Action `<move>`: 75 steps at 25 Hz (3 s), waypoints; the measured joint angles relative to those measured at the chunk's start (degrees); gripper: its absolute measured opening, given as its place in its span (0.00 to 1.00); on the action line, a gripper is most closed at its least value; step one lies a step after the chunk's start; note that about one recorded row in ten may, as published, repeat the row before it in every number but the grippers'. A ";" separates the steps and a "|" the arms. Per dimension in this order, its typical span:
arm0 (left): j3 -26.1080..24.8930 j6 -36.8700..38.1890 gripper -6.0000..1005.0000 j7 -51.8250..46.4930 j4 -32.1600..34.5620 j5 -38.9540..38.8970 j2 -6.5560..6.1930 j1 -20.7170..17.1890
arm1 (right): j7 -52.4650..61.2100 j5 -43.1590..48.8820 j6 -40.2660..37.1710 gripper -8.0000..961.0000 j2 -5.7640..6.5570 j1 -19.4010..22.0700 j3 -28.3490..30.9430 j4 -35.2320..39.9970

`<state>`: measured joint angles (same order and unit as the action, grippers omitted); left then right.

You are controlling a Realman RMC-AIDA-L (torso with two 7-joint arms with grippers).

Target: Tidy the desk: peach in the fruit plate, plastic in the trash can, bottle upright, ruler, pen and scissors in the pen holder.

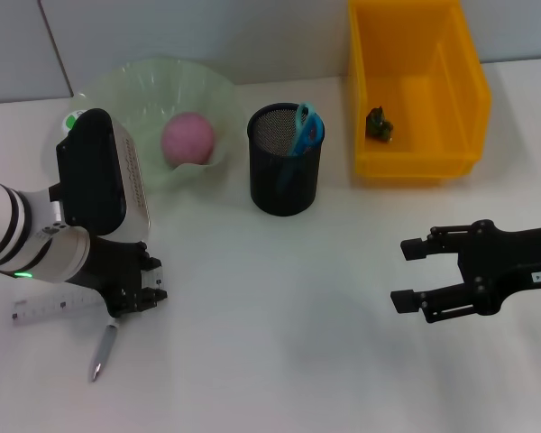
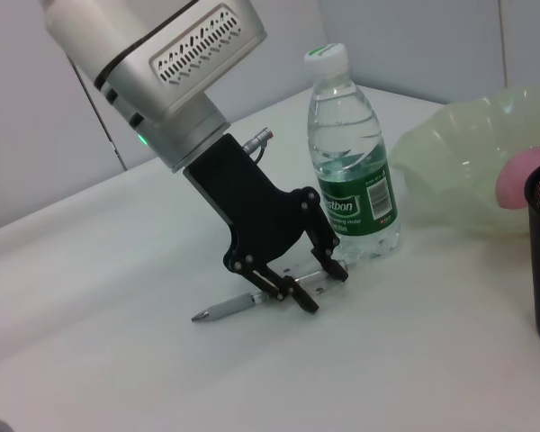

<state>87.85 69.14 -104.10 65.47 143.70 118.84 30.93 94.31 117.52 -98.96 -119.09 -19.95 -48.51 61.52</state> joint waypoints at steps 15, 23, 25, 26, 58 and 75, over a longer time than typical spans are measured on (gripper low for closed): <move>4.31 -0.13 0.37 -3.56 5.86 2.83 -0.04 -2.36 | 0.00 0.04 0.00 0.85 0.08 -0.07 0.00 -0.29; 6.95 0.67 0.37 -4.75 14.22 2.95 -0.01 -6.80 | 0.00 0.17 -0.01 0.85 0.10 -0.17 0.00 -0.35; 7.47 0.83 0.37 -4.95 16.85 2.80 -0.01 -8.22 | 0.00 0.17 0.00 0.85 0.10 -0.18 0.00 -0.39; 7.50 0.90 0.37 -5.01 17.82 2.74 -0.01 -8.68 | 0.00 0.17 0.00 0.85 0.10 -0.18 0.00 -0.41; 8.67 0.04 0.37 -8.36 35.71 -5.91 -0.23 -16.37 | -0.50 0.17 0.00 0.84 0.09 -0.16 0.35 -0.44; 7.81 -5.04 0.37 -1.91 41.11 -18.63 -0.27 -21.39 | -0.53 0.03 0.00 0.84 0.02 -0.20 0.13 -0.44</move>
<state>95.67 64.11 -106.01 106.58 125.07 118.56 9.54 93.78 117.55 -98.96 -119.07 -20.15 -48.39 61.08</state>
